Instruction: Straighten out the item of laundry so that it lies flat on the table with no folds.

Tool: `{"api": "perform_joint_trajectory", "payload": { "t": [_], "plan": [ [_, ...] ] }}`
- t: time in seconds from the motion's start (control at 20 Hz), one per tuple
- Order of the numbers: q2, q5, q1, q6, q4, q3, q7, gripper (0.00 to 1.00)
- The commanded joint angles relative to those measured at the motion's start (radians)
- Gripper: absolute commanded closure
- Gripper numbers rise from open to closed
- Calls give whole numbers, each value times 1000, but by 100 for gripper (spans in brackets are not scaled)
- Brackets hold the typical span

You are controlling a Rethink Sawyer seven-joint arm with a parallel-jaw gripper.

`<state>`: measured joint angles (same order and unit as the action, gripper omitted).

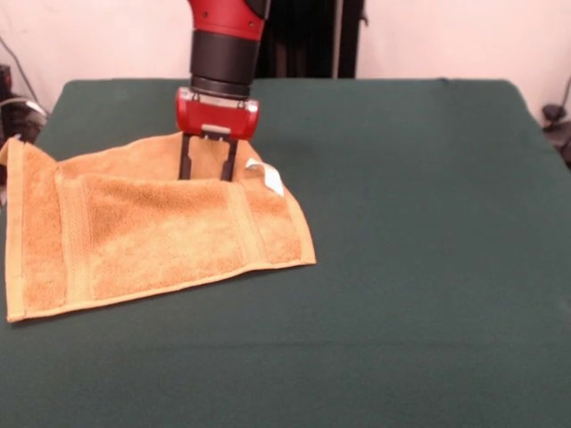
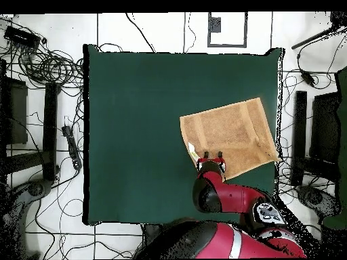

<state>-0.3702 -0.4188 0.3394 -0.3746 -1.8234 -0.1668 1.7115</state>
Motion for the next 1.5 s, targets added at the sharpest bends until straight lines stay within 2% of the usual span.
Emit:
{"api": "perform_joint_trajectory", "payload": {
  "t": [0.05, 0.15, 0.3, 0.45, 0.55, 0.7, 0.9, 1.0, 1.1, 1.3, 1.5],
  "plan": [
    [341, 234, -48, 36, 99, 217, 315, 0],
    [328, 281, -88, 117, 88, 196, 286, 0],
    [305, 379, -176, 156, 57, 128, 276, 0],
    [300, 408, -200, 162, 43, 103, 248, 0],
    [298, 397, -203, 187, 43, 99, 213, 0],
    [283, 441, -247, 218, 11, 69, 212, 0],
    [211, 434, -236, 286, -61, 76, 195, 0],
    [178, 431, -249, 290, -88, 59, 186, 0],
    [155, 407, -226, 297, -108, 76, 174, 0],
    [132, 365, -166, 296, -144, 137, 175, 0],
    [134, 363, -158, 270, -158, 154, 189, 0]
  ]
}}
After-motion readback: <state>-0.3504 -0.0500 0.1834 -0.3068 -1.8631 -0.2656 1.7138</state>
